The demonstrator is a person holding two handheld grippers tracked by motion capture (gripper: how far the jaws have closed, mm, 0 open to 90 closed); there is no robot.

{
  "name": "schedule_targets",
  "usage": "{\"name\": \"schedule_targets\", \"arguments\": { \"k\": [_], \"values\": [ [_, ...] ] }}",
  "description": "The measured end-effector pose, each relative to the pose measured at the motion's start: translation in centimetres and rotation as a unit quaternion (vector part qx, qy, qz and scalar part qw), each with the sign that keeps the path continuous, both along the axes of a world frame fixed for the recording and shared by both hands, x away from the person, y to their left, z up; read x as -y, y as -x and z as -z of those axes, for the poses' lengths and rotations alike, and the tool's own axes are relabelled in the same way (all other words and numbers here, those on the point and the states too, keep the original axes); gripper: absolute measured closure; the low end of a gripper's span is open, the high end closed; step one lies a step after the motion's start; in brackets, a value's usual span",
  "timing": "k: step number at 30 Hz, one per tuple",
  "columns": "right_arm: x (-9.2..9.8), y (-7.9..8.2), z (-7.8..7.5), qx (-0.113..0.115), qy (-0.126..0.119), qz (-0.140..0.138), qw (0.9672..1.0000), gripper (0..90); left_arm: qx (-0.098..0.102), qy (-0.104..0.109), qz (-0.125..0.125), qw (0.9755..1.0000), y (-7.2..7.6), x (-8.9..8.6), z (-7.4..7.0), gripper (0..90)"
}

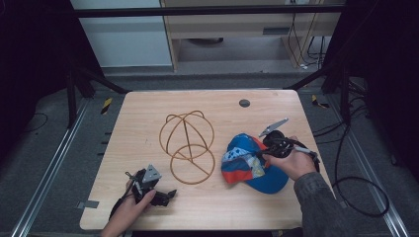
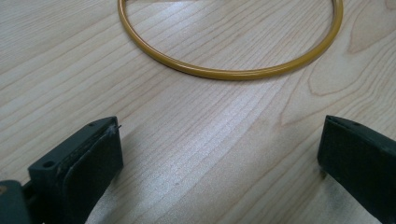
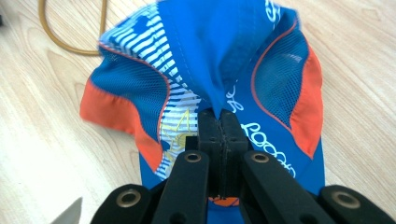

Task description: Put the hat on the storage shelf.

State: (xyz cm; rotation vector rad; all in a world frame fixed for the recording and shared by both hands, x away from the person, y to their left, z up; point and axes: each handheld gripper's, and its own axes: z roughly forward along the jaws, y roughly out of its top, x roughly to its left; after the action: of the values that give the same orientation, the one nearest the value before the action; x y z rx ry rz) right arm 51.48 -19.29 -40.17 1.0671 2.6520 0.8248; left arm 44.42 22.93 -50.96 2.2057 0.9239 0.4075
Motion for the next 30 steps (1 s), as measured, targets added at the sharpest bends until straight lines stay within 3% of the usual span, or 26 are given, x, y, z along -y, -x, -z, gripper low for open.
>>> {"name": "schedule_targets", "arguments": {
  "k": [4, 10, 20, 30],
  "values": [
    [0.2, 0.2, -0.9, 0.009, -0.003, 0.000, 1.0000, 90.0, 0.000, 0.000, 0.001, 1.0000, 0.0, 0.0, 0.0, 0.0],
    [0.6, 0.6, -3.4, 0.027, -0.009, 0.002, 0.9996, 90.0, 0.000, 0.000, 0.001, 1.0000, 0.0, 0.0, 0.0, 0.0],
    [0.6, 0.6, -9.0, 0.061, -0.025, -0.008, 0.9978, 90.0, 0.001, 0.001, 0.000, 1.0000, 0.0, 0.0, 0.0, 0.0],
    [0.3, 0.8, -11.6, 0.080, -0.030, -0.017, 0.9962, 90.0, 0.001, 0.001, -0.001, 1.0000, 0.0, 0.0, 0.0, 0.0]
  ]
}}
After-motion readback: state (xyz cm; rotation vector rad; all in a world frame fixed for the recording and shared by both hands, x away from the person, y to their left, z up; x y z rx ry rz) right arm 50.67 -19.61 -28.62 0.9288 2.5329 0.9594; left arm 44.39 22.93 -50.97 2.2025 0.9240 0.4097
